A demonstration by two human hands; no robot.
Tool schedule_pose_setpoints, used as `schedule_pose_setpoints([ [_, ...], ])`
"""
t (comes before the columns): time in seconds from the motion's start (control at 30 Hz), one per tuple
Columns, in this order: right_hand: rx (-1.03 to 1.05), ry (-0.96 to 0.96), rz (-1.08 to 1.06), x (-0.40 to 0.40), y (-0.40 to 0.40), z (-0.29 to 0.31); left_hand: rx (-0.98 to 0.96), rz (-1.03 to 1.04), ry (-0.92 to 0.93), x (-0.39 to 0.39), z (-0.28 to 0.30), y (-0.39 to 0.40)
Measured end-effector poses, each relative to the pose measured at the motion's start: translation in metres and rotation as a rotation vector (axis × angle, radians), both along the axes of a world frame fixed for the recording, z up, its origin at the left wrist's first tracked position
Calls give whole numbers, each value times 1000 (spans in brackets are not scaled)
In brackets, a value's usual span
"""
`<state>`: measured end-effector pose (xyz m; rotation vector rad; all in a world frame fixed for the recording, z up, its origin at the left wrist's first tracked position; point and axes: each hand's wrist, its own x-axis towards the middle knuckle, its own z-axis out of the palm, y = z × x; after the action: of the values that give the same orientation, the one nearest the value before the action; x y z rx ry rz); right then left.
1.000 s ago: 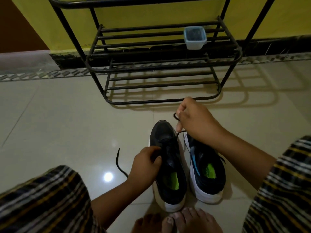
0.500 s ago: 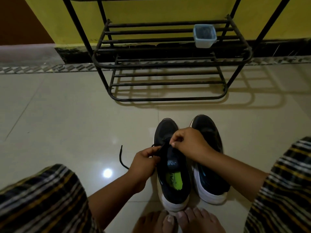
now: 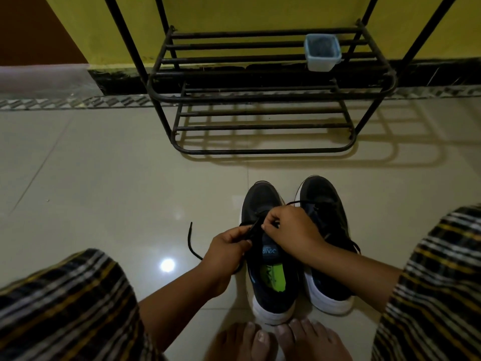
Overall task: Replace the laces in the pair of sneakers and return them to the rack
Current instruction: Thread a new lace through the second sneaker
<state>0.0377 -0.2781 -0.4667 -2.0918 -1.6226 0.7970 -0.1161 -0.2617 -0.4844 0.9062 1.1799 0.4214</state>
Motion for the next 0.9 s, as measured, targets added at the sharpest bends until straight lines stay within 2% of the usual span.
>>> schedule_pose_setpoints([
  [0.33, 25, 3, 54, -2, -4, 3, 15, 0, -2, 1, -2, 0],
  [0.73, 35, -62, -12, -6, -3, 0, 29, -32, -4, 2, 2, 0],
  [0.9, 48, -18, 4, -6, -2, -2, 49, -44, 2, 2, 5, 3],
])
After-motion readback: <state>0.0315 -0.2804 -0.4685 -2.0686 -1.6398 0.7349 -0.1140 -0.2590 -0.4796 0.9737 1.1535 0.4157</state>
